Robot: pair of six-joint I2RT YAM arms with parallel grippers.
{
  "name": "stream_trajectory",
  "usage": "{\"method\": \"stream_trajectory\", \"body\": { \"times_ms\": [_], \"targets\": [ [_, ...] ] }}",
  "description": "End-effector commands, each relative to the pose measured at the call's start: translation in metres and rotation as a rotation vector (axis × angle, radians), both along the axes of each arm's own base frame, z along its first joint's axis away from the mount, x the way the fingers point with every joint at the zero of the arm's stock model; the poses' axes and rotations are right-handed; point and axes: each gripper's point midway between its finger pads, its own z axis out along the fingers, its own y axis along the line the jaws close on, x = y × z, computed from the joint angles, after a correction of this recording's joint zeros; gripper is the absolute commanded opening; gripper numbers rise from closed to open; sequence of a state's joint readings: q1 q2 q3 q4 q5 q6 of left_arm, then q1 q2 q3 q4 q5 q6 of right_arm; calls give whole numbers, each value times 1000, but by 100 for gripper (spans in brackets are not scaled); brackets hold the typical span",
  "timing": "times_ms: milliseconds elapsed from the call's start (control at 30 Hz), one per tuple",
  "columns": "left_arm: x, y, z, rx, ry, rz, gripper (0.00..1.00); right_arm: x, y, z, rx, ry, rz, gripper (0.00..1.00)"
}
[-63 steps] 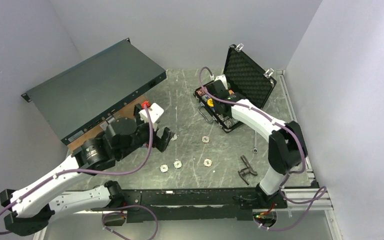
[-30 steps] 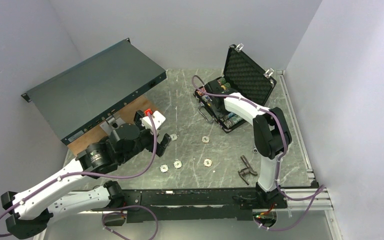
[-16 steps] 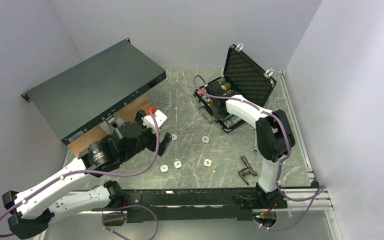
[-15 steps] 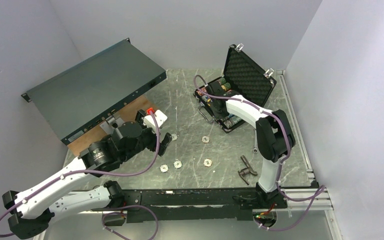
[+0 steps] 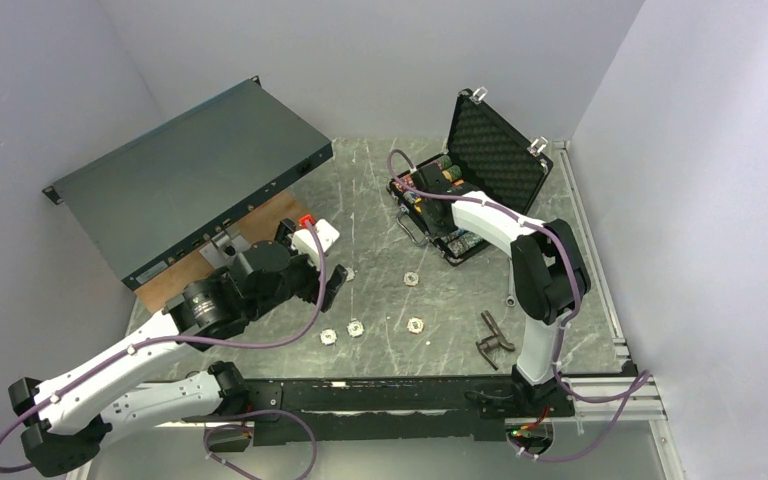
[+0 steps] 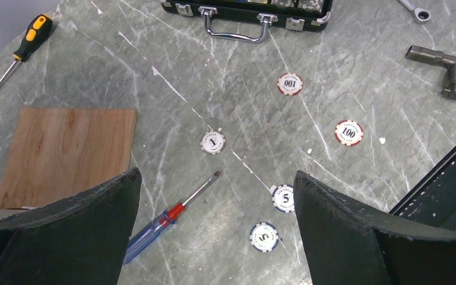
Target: Pack up texas hold em set
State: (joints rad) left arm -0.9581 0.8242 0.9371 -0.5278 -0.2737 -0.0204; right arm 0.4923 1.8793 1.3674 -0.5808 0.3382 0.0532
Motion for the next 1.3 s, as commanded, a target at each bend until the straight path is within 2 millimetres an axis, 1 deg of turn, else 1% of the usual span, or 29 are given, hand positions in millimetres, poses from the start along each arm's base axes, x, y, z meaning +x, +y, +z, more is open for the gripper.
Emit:
{"method": "stream_trajectory", "body": {
  "times_ms": [0, 133, 233, 300, 333, 367, 400, 433, 500, 533, 567, 600, 633, 667, 733, 800, 900, 933, 1033, 1133, 1267],
  "targets": [
    [2, -6, 12, -42, -13, -8, 99, 6, 3, 6, 34, -30, -18, 0],
    [4, -8, 7, -32, -5, -5, 99, 4, 23, 26, 156, -43, 7, 0],
    [6, -10, 2, -14, 6, -1, 99, 4, 33, 49, 231, -70, 13, 15],
    [8, -12, -2, -3, 14, -1, 99, 0, 39, 69, 282, -100, 16, 24],
    [9, -13, -5, 4, 20, 1, 99, -2, 40, 78, 305, -113, 16, 26],
    [10, -15, -8, 12, 27, 1, 99, -7, 42, 85, 329, -125, 16, 28],
    [11, -16, -11, 18, 35, 6, 99, -14, 43, 87, 355, -123, 13, 30],
    [12, -18, -14, 23, 45, 9, 99, -18, 45, 97, 393, -143, 24, 32],
    [14, -24, -20, 21, 75, 14, 99, -36, 51, 105, 484, -153, 43, 36],
    [15, -29, -25, 18, 98, 14, 99, -50, 50, 97, 519, -143, 38, 39],
    [15, -34, -30, 13, 125, 17, 99, -62, 53, 95, 573, -137, 46, 42],
    [17, -40, -40, 22, 163, 27, 99, -73, 54, 96, 625, -144, 49, 45],
    [19, -46, -51, 23, 197, 36, 99, -85, 55, 91, 666, -134, 48, 48],
    [21, -52, -63, 15, 231, 50, 99, -93, 56, 91, 713, -140, 51, 50],
    [29, -64, -84, 19, 307, 89, 99, -112, 59, 85, 786, -122, 60, 54],
    [39, -68, -104, 49, 374, 159, 99, -126, 58, 79, 819, -97, 57, 55],
    [58, -72, -130, 93, 457, 249, 99, -142, 57, 76, 867, -84, 63, 57],
    [64, -73, -137, 105, 479, 272, 99, -146, 59, 80, 892, -89, 79, 57],
    [79, -72, -161, 144, 544, 332, 99, -157, 61, 84, 934, -86, 102, 59],
    [92, -65, -181, 180, 576, 382, 99, -162, 61, 84, 950, -85, 107, 60],
    [104, -54, -200, 170, 637, 415, 99, -167, 60, 81, 959, -75, 112, 60]
  ]
}}
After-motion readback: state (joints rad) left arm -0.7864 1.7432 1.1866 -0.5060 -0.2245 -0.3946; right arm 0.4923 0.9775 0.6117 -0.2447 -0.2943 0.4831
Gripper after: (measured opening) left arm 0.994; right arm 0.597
